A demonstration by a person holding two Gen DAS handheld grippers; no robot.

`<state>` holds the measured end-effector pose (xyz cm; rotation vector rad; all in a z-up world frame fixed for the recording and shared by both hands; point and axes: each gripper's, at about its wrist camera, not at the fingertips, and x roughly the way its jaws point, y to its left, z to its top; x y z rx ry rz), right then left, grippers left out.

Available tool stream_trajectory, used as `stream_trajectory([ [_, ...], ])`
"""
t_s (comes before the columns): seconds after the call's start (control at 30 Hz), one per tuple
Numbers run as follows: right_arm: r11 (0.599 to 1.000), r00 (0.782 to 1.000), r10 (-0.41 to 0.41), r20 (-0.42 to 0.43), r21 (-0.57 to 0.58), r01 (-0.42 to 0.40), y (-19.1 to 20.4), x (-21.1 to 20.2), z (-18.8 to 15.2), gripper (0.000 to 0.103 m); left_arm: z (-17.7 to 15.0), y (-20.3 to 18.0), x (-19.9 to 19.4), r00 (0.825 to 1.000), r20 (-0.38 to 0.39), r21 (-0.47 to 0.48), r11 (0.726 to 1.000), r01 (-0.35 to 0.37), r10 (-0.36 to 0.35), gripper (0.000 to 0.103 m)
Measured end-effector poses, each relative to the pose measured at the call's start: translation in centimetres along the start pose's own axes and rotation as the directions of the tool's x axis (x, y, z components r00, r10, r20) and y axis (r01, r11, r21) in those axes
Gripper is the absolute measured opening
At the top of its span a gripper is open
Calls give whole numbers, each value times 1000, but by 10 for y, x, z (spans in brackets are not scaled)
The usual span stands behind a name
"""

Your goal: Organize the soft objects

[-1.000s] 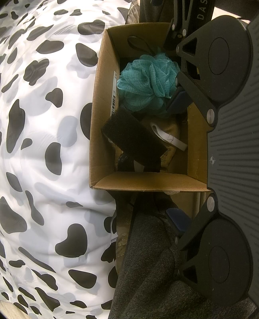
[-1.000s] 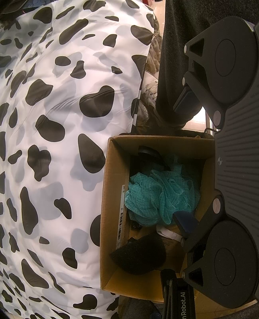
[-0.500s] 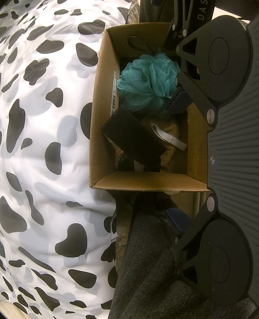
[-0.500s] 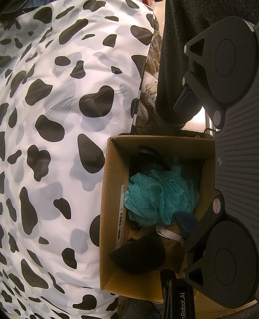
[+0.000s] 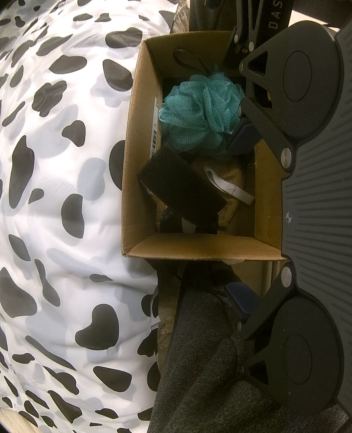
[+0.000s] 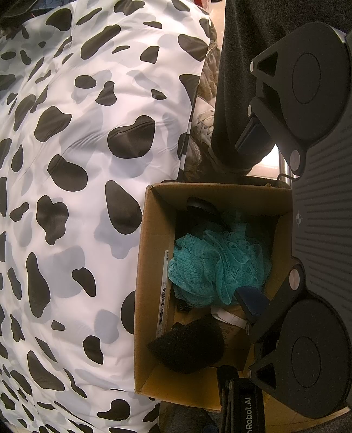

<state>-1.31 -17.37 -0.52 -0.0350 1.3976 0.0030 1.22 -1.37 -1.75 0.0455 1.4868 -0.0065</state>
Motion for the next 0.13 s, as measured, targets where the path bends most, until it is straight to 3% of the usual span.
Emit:
stream_trajectory([
  [0.13, 1000, 1000, -3, 0, 1, 3, 0, 0, -1, 103, -2, 2, -3, 1000, 20, -11, 1000, 12, -12, 103],
])
